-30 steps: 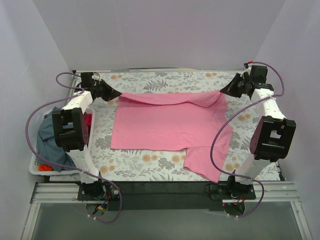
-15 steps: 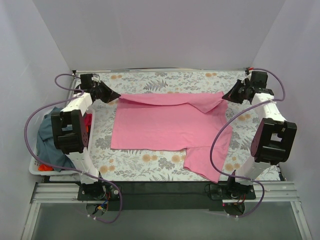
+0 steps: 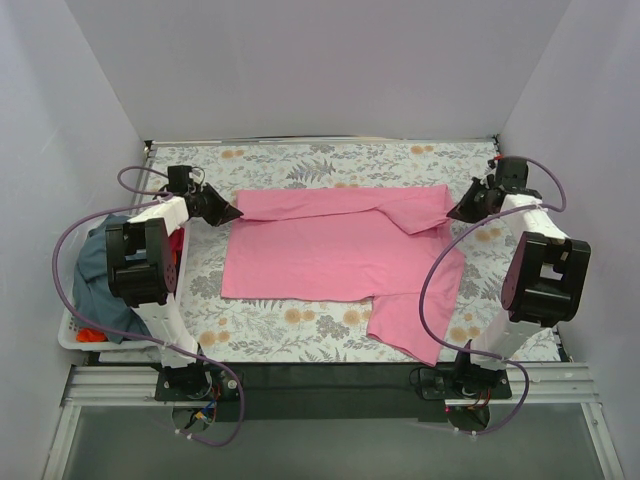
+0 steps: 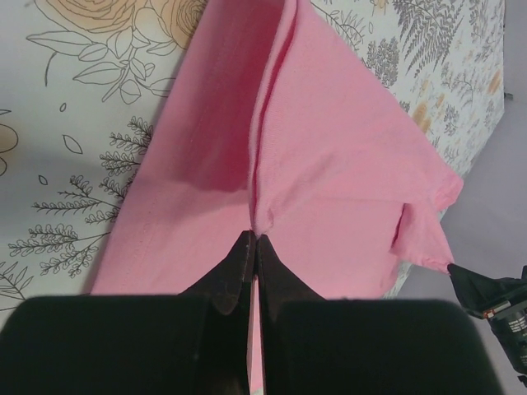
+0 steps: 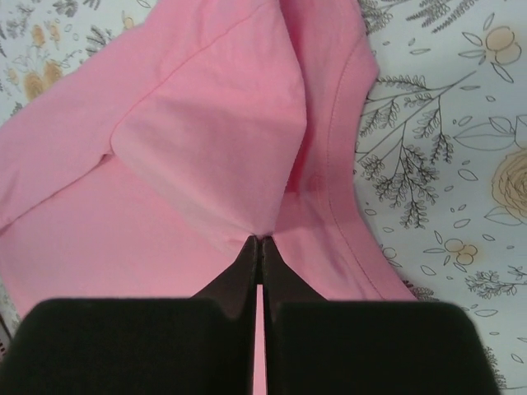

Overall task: Fold and stack the t-shirts
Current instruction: Fold the tshirt

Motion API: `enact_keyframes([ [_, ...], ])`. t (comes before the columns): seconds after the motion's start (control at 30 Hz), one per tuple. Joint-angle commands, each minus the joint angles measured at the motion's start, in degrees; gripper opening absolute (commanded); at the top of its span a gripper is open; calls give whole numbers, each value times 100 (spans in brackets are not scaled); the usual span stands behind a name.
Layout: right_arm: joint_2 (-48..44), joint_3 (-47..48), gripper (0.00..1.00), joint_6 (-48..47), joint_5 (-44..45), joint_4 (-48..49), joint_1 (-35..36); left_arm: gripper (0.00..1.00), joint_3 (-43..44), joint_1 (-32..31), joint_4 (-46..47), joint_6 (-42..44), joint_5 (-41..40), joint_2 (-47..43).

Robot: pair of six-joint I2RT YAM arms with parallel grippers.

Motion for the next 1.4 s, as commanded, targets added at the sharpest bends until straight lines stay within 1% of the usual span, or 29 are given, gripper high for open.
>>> enact_keyframes([
  [0.0, -68, -127, 1, -93, 222, 137, -11, 0, -50, 4, 34, 165, -175, -41],
  [0.1, -51, -136, 1, -84, 310, 146, -11, 0, -50, -5, 43, 174, -201, 21],
  [0.2, -85, -75, 1, -49, 188, 146, -2, 0, 20, -5, 25, 192, -201, 56],
  [0.43, -463, 215, 1, 39, -462, -12, -2, 0, 503, 4, -220, 288, -368, -5],
  [0.53, -630, 137, 1, 83, -594, -82, 7, 0, 731, 4, -274, 332, -500, 82],
  [0.8, -1000, -408, 1, 101, -314, -74, 7, 0, 1040, 4, -423, 385, -605, 513],
  [1.03, -912, -953, 1, 57, -147, 84, -2, 0, 864, 4, -423, 447, -711, 680],
  [1.2, -815, -1146, 1, 65, 81, 260, -2, 0, 890, 4, -406, 526, -904, 821],
  [1.33, -771, -1243, 1, 57, 310, 339, 6, 3, 934, -5, -362, 613, -1045, 882],
  [1.37, -736, -1261, 1, 57, 380, 357, -2, 6, 926, -13, -344, 640, -1080, 891],
])
